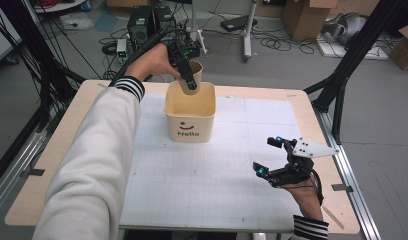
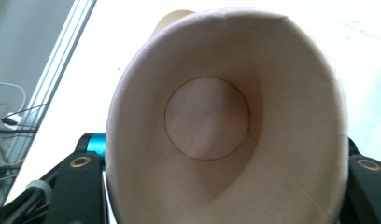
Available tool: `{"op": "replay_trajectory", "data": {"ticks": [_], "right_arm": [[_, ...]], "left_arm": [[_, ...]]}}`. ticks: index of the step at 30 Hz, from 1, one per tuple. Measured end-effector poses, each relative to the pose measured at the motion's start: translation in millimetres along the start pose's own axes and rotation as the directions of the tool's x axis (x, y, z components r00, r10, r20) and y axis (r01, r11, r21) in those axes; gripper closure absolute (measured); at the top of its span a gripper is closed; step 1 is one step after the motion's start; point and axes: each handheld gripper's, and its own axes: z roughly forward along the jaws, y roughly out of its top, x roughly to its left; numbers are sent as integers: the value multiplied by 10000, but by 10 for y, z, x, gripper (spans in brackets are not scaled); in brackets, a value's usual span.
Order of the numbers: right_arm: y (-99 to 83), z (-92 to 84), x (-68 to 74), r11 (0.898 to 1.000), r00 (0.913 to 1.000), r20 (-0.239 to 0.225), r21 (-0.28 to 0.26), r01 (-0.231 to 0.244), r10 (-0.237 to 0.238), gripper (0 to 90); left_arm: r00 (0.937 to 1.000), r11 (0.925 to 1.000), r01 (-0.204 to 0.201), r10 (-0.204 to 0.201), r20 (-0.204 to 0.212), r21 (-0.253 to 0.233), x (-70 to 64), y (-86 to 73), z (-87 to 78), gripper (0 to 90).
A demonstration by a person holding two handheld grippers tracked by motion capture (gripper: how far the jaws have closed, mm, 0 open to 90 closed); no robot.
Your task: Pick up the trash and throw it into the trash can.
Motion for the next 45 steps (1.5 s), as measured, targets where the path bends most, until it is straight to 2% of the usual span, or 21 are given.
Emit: {"op": "replay_trajectory", "data": {"ticks": [8, 11, 14, 20, 26, 29, 31, 33, 35, 37, 42, 45], "right_arm": [[-3, -8, -1, 10000, 10000, -5, 12, -64, 64, 2], [-3, -11, -3, 10000, 10000, 12, 4, -22, 22, 2], [-6, -16, -6, 10000, 10000, 17, 23, -15, 15, 2], [-11, -18, -19, 10000, 10000, 33, 6, -35, 35, 2], [-11, -16, -15, 10000, 10000, 24, 20, -11, 11, 2], [-12, -17, -17, 10000, 10000, 33, 36, -31, 31, 2], [-15, -13, -22, 10000, 10000, 27, 32, -27, 27, 2], [-18, -14, -20, 9999, 10000, 4, 76, -69, 69, 2], [-16, -17, -21, 9999, 10000, 29, 63, -88, 88, 2], [-18, -19, -23, 10000, 10000, 29, 44, -70, 70, 2], [-17, -16, -24, 10000, 10000, 35, 45, -44, 44, 2], [-15, -18, -20, 10000, 10000, 34, 64, -49, 49, 2]], "left_arm": [[9999, 9999, -91, 90, 145, 86, -14, 13, 137, 344], [9995, 9999, 39, -35, 303, -110, -6, -6, 193, 343], [9997, 9999, 109, -111, 214, 114, 19, -50, 248, 342], [9996, 9998, 198, -198, 222, -10, 17, -52, 246, 340], [9998, 9998, 116, -118, 167, 145, 14, -38, 281, 332], [9998, 9997, 163, -164, 71, 197, 12, -31, 295, 292], [10000, 9998, 54, -55, 75, 204, 5, -29, 301, 258], [10000, 9997, -26, 26, -11, 237, -3, -29, 303, 147], [9999, 9998, -29, 32, -109, 201, -2, -32, 297, 117], [9998, 9998, -21, 25, -190, 186, -3, -33, 292, 34], [10000, 10000, -8, 7, -77, -65, -8, -30, 237, 17], [10000, 10000, 49, -49, -41, -32, -15, -37, 215, 17]]}}
